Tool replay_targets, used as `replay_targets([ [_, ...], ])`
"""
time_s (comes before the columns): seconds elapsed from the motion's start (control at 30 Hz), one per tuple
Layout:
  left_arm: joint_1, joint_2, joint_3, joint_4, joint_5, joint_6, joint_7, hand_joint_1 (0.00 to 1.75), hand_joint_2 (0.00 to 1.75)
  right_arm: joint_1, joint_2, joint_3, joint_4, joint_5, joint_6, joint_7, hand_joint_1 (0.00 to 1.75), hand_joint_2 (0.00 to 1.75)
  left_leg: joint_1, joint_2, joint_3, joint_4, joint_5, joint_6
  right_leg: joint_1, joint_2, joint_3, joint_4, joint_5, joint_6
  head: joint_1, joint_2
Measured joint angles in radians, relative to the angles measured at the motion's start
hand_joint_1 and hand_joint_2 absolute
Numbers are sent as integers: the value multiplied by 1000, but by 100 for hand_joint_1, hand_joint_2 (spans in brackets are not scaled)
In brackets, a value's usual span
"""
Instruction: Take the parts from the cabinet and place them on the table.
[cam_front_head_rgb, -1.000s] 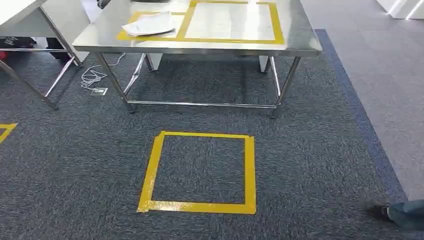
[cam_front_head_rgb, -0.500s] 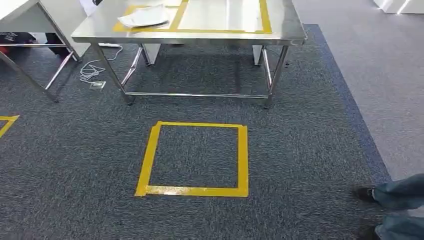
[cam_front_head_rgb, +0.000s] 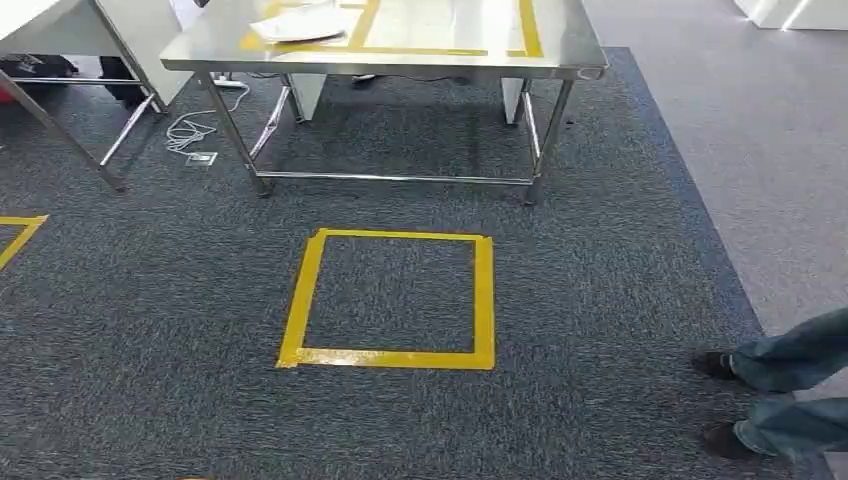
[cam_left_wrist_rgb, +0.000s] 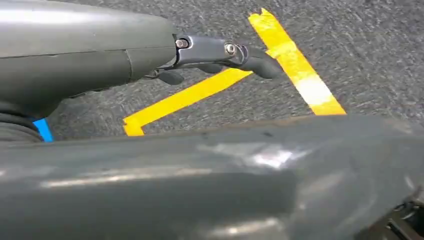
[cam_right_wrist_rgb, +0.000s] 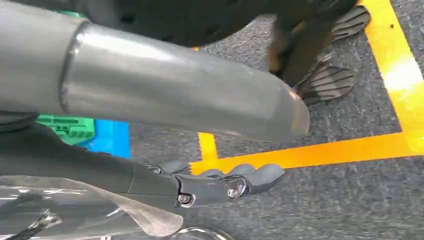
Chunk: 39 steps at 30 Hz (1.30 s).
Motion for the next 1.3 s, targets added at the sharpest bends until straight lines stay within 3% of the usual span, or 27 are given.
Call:
replay_targets([
  [0.03,0,0,0,0,0,0,2,0,0,-4,0,-2,0,3,3,-2,0,0,-1,1,-5,5,5,-4,0,0,-10,-17,-16,0,0,0],
  [0.07,-2,0,0,0,0,0,3,0,0,-4,0,-4,0,4,3,-3,0,0,1,1,-11,7,12,-10,2,2,-18,-11,-19,-11,-2,0],
  [0.1,-2,0,0,0,0,0,5,0,0,-2,0,-4,0,7,4,-3,0,0,1,1,-11,5,13,-14,1,2,-18,-16,-18,-16,-1,0],
  [0.13,-1,0,0,0,-1,0,7,0,0,0,0,-5,0,9,4,-4,0,0,-1,0,-14,8,-19,2,-1,-1,-20,-15,-19,-7,-1,0],
  [0.17,-1,0,0,0,-1,0,8,0,0,1,0,-5,0,10,5,-5,0,0,-1,0,-14,13,-39,8,0,-1,-20,-15,-16,-11,-6,0],
  [0.23,-1,0,0,0,-1,0,10,0,0,2,0,-7,0,12,5,-5,0,0,-1,0,-14,12,-55,4,0,-5,-22,-15,-8,-19,-6,0],
  [0.27,0,1,0,0,-2,0,10,0,0,0,0,-8,0,13,6,-5,0,0,-1,0,-14,10,-52,10,1,-5,-24,-15,-5,-21,-8,0],
  [0.3,0,1,0,0,-2,0,10,0,0,-1,1,-10,0,13,6,-5,0,0,-1,-1,-14,8,-40,21,3,-5,-25,-14,-3,-23,-8,0],
  [0.33,1,1,-1,0,-3,0,11,0,0,-1,1,-13,0,12,6,-6,0,0,-1,-1,-14,3,-3,37,5,-5,-24,-14,-2,-25,-9,0],
  [0.37,1,2,-1,0,-3,0,11,0,0,-1,1,-15,0,10,6,-8,0,0,0,-1,-16,-3,56,42,8,-6,-25,-11,-2,-26,-8,0],
  [0.4,1,2,-2,0,-3,0,12,0,0,-2,0,-19,0,9,7,-10,0,0,2,-1,-15,-4,34,24,9,-6,-28,-11,-1,-27,-7,0],
  [0.43,0,1,-2,0,-3,0,13,0,0,-3,0,-23,0,8,8,-10,0,0,4,0,-16,-5,47,1,10,-6,-31,-8,-1,-29,-9,0],
  [0.47,1,1,-2,0,-3,0,13,0,0,-4,0,-26,0,6,9,-11,0,0,6,-1,-16,-5,41,-12,10,-7,-31,-8,-2,-30,-8,0],
  [1.0,1,2,-3,0,-3,-2,14,0,0,-6,1,-49,0,13,24,-21,0,0,4,-1,-31,-2,39,-12,7,-7,-43,-8,-3,-29,-8,0],
  [1.03,0,2,-3,0,-3,-3,14,0,0,-7,1,-49,0,18,25,-24,0,0,1,-1,-33,3,35,-9,0,-6,-42,-15,0,-23,-8,0],
  [1.07,1,3,-3,0,-2,-3,14,0,0,-8,3,-49,0,23,26,-27,0,0,-2,-3,-31,-5,31,5,0,-13,-38,-20,2,-11,-9,0],
  [1.1,0,1,-3,0,-2,-3,14,0,0,-8,3,-49,0,26,26,-29,0,0,4,-5,-13,-33,43,17,7,-14,-27,-27,3,-7,-14,0],
  [1.13,0,1,-3,0,0,-3,14,0,0,-6,3,-49,0,30,25,-31,0,0,10,-7,-2,-58,56,16,5,-6,-32,-7,-10,-5,-9,0],
  [1.17,-1,1,-3,0,0,-3,15,0,0,-7,3,-48,0,34,24,-33,0,0,13,-9,-2,-68,62,23,4,-1,-53,32,-50,0,-3,0],
  [1.23,-1,-1,-3,0,0,-4,16,0,0,-8,3,-48,0,39,22,-35,0,0,17,-18,-13,-67,71,15,-7,2,-131,187,-146,13,-2,0],
  [1.27,0,-1,-3,0,0,-5,16,0,0,-8,3,-48,0,40,21,-37,0,0,19,-22,-19,-66,73,11,-12,1,-161,248,-170,20,-2,0],
  [1.3,0,-1,-3,0,0,-6,16,0,0,-7,3,-48,1,43,20,-37,0,0,24,-30,-27,-64,78,4,-19,1,-173,273,-166,28,-2,0],
])
